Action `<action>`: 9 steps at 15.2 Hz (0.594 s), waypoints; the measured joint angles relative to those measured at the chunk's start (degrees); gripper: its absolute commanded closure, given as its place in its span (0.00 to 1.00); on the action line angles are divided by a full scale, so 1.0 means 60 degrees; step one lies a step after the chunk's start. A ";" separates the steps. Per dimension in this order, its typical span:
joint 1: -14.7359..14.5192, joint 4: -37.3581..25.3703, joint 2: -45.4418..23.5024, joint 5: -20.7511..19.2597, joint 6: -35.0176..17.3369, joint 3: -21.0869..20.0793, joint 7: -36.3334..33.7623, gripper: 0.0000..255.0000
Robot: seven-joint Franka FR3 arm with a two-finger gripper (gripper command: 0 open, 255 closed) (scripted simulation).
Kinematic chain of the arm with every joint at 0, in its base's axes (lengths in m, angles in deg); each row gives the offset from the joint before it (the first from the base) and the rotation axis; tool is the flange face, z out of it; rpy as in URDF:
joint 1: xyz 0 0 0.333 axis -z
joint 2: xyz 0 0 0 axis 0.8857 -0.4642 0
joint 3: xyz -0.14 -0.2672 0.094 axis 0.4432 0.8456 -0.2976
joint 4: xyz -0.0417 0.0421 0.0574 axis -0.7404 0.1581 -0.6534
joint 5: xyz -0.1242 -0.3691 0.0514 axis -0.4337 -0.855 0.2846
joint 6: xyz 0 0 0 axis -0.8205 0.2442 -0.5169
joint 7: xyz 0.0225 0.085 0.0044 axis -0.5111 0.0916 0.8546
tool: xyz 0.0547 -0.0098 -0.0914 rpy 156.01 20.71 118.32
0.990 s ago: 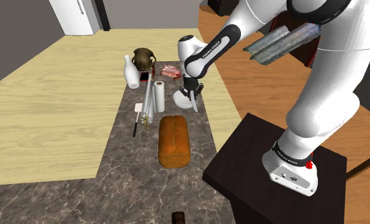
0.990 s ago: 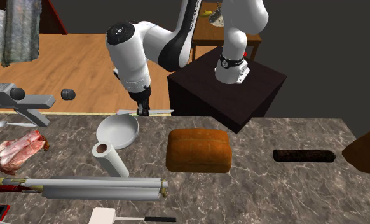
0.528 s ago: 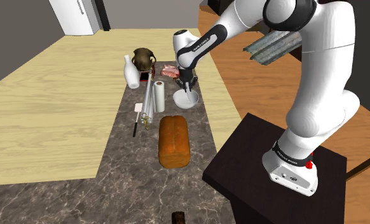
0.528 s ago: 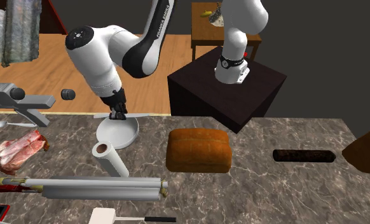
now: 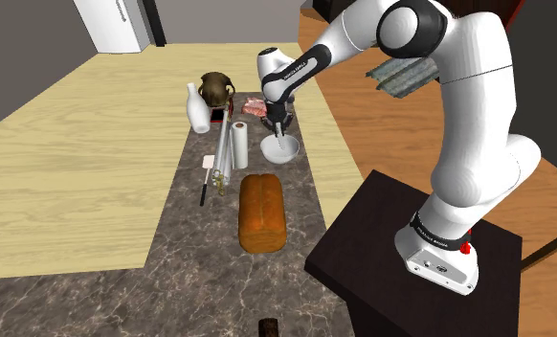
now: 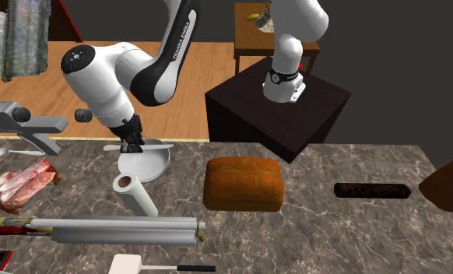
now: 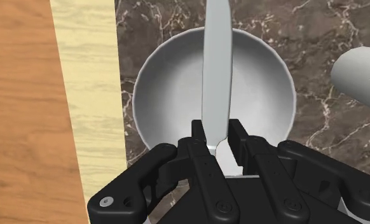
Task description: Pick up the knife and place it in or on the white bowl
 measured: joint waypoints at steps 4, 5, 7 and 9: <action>-0.0060 -0.0012 -0.0355 -0.0136 -0.0331 0.0099 -0.0106 1.00; -0.0089 -0.0046 -0.0454 -0.0167 -0.0391 0.0122 -0.0140 1.00; -0.0115 -0.0061 -0.0628 -0.0230 -0.0546 0.0171 -0.0182 1.00; -0.0151 -0.0113 -0.0838 -0.0299 -0.0703 0.0228 -0.0230 1.00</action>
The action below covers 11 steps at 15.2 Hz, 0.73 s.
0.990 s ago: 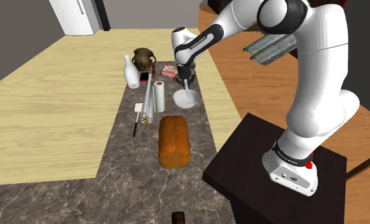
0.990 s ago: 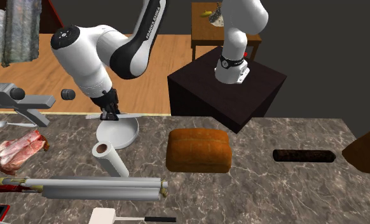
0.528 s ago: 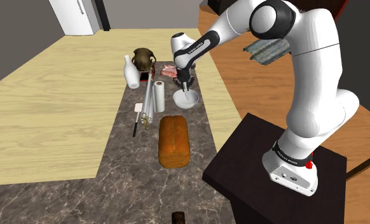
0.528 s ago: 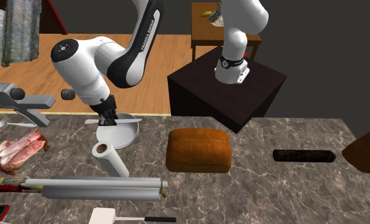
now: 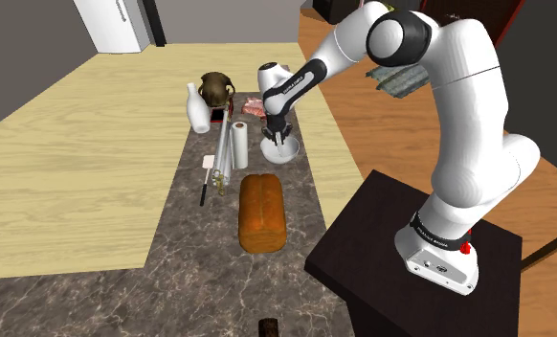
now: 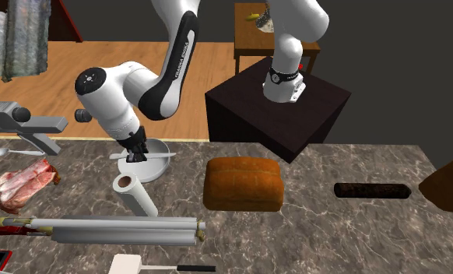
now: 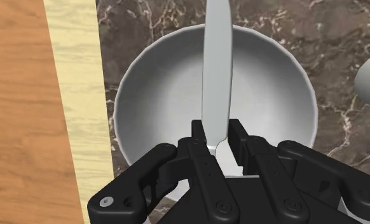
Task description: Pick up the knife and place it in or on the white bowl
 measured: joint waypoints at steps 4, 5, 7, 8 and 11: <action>-0.0030 -0.0024 -0.0159 -0.0055 -0.0133 0.0046 -0.0046 1.00; -0.0034 -0.0026 -0.0149 -0.0057 -0.0141 0.0041 -0.0047 1.00; -0.0045 -0.0042 -0.0137 -0.0057 -0.0146 0.0025 -0.0047 1.00; -0.0043 -0.0036 -0.0124 -0.0055 -0.0146 0.0021 -0.0046 1.00; -0.0028 -0.0011 -0.0147 -0.0060 -0.0155 0.0039 -0.0047 0.00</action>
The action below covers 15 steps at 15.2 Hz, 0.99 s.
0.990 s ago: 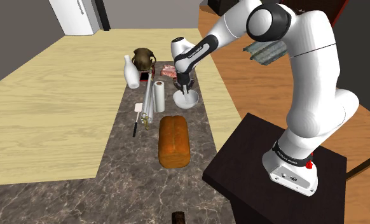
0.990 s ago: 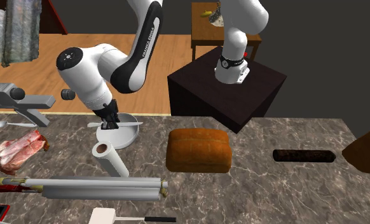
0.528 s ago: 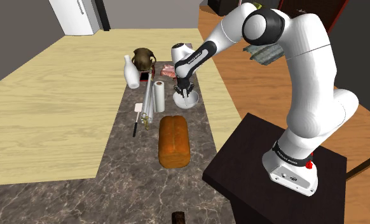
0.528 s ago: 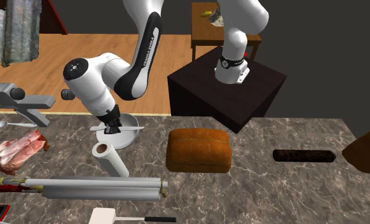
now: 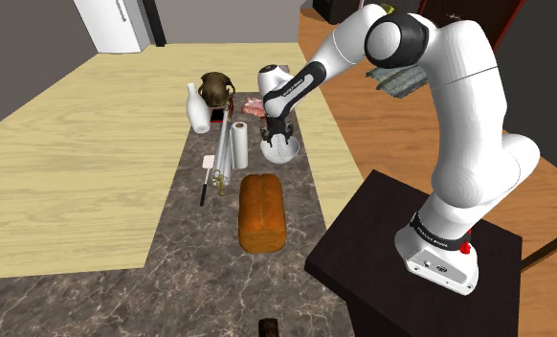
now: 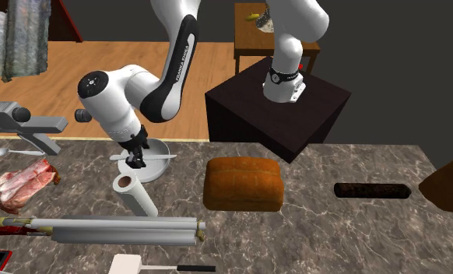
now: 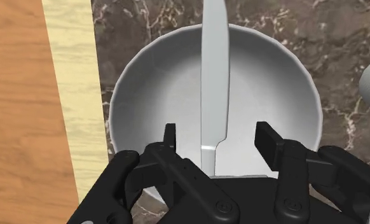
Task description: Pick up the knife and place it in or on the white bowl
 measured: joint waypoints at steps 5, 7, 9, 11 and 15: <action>0.0017 0.0048 0.0096 0.0030 0.0070 -0.0022 0.0011 0.00; 0.0030 0.0056 0.0433 0.0153 0.0396 -0.0133 0.0061 0.00; 0.0052 -0.0042 0.0658 0.0259 0.0702 -0.0211 0.0141 0.00; 0.0062 -0.0054 0.0715 0.0286 0.0772 -0.0230 0.0164 0.00; 0.0058 -0.0066 0.0727 0.0295 0.0803 -0.0236 0.0166 0.00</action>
